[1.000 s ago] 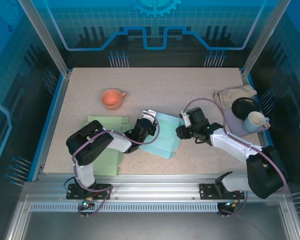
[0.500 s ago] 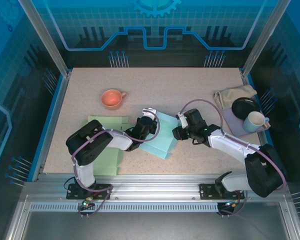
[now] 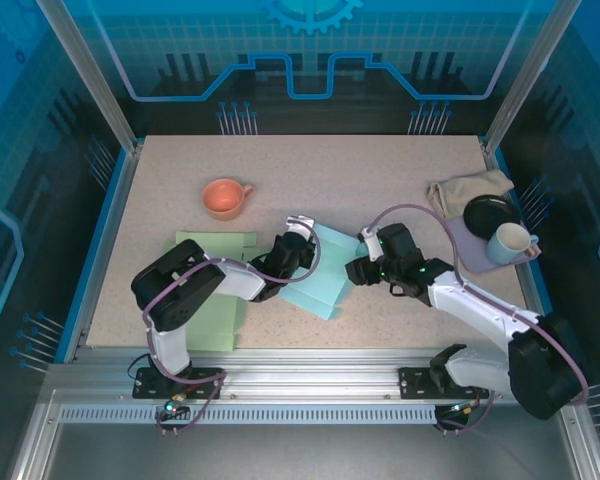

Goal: Fold the paper box

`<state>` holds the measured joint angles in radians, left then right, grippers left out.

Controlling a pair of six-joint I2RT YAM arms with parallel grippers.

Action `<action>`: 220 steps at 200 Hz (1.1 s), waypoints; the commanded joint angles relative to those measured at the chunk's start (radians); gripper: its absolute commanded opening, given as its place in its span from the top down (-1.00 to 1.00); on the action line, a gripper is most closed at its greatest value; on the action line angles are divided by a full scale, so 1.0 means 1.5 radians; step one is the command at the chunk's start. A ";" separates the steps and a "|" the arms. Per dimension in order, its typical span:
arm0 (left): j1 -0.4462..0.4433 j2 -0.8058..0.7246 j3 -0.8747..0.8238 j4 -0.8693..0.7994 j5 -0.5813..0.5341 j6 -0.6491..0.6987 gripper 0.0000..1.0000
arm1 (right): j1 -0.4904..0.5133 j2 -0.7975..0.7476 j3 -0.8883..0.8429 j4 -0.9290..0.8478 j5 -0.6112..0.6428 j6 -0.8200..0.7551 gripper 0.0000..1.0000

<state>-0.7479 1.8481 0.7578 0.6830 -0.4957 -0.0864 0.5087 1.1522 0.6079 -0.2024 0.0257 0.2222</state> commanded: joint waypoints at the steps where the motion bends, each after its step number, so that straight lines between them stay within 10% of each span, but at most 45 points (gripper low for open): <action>1: 0.011 -0.025 -0.027 -0.051 0.010 0.024 0.86 | -0.019 -0.044 -0.028 -0.052 0.056 0.056 -0.25; 90: 0.023 -0.048 -0.047 -0.041 0.039 0.035 0.87 | -0.057 -0.020 -0.053 -0.017 0.136 0.102 -0.18; 137: 0.023 -0.044 -0.044 -0.038 0.065 0.030 0.86 | -0.039 0.044 -0.032 0.089 0.001 0.063 -0.17; 220: 0.023 -0.036 -0.040 -0.036 0.074 0.024 0.86 | 0.005 0.107 -0.012 0.130 0.006 0.041 -0.10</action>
<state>-0.7162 1.7916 0.7097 0.6594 -0.4282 -0.0681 0.5056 1.2930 0.5648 -0.0505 0.0406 0.2981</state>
